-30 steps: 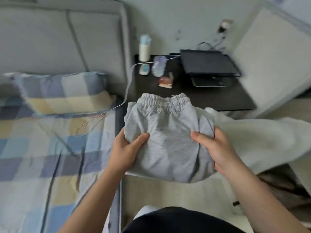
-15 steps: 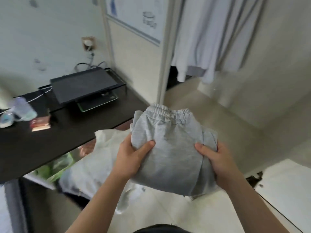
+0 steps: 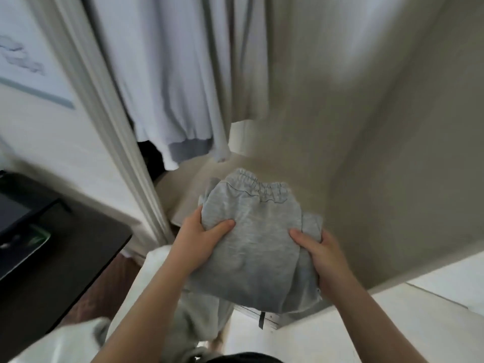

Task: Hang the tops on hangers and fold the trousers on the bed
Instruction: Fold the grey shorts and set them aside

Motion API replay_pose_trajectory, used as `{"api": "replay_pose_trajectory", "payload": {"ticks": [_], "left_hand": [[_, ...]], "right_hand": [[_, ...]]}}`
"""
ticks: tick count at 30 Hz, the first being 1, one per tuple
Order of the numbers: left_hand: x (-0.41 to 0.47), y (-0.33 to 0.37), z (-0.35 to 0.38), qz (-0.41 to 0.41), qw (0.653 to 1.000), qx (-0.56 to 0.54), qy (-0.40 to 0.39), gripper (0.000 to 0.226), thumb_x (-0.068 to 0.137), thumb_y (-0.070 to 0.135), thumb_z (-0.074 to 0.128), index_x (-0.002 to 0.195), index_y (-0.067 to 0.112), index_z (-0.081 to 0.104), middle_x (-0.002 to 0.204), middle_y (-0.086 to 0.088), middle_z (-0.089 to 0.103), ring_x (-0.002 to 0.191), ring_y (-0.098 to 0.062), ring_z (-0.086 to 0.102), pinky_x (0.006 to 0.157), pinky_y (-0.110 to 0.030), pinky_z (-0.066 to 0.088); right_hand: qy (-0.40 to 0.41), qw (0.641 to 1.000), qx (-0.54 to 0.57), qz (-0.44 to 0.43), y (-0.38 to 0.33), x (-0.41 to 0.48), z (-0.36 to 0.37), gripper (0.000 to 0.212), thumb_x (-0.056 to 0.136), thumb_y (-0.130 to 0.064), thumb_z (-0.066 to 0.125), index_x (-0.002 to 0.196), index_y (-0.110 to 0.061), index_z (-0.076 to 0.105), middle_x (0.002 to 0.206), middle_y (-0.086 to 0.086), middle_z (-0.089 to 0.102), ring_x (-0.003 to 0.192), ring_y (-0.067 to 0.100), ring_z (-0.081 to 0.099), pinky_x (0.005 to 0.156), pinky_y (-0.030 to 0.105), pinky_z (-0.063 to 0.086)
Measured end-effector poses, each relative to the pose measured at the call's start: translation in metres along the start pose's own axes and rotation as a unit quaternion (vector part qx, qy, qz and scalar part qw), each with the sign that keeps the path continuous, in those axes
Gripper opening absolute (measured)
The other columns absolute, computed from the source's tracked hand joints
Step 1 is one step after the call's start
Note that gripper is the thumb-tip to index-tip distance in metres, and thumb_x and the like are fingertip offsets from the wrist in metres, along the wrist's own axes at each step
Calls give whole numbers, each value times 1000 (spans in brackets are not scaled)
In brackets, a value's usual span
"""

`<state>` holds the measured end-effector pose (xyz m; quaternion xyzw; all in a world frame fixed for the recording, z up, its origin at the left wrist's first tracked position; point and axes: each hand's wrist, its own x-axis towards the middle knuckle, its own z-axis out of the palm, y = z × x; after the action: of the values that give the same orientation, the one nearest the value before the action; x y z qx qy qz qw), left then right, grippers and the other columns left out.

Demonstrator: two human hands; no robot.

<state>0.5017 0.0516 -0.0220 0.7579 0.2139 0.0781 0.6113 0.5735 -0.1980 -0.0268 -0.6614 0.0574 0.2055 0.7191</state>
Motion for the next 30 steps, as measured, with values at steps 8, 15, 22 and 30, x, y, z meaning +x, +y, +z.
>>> {"api": "replay_pose_trajectory", "payload": {"ticks": [8, 15, 22, 30], "left_hand": [[153, -9, 37, -60, 986, 8, -154, 39, 85, 37, 79, 121, 29, 65, 106, 15, 70, 94, -3, 67, 77, -21, 54], [249, -72, 103, -124, 975, 15, -185, 53, 84, 26, 81, 134, 18, 63, 120, -3, 72, 103, -21, 70, 96, -44, 56], [321, -121, 181, -126, 974, 59, -181, 52, 84, 21, 78, 134, 16, 64, 115, -3, 73, 103, -23, 70, 89, -38, 58], [411, -112, 274, -47, 980, 81, -174, 60, 87, 20, 73, 143, 17, 50, 120, 0, 71, 112, -19, 68, 88, -28, 56]], "right_hand": [[131, 990, 41, 42, 4, 101, 4, 42, 82, -19, 79, 122, -13, 66, 108, 8, 76, 96, 28, 75, 89, 44, 58], [215, 973, 52, 73, 52, 215, -20, 25, 85, -11, 75, 109, -13, 71, 98, 3, 78, 89, 24, 76, 76, 37, 61], [268, 962, -8, 48, 77, 307, -59, 13, 86, -9, 72, 93, -20, 71, 89, -8, 77, 81, 11, 74, 67, 27, 59], [386, 906, -176, 4, 48, 414, -114, 29, 93, -11, 65, 121, -6, 63, 119, 14, 68, 106, 27, 63, 88, 31, 50]]}}
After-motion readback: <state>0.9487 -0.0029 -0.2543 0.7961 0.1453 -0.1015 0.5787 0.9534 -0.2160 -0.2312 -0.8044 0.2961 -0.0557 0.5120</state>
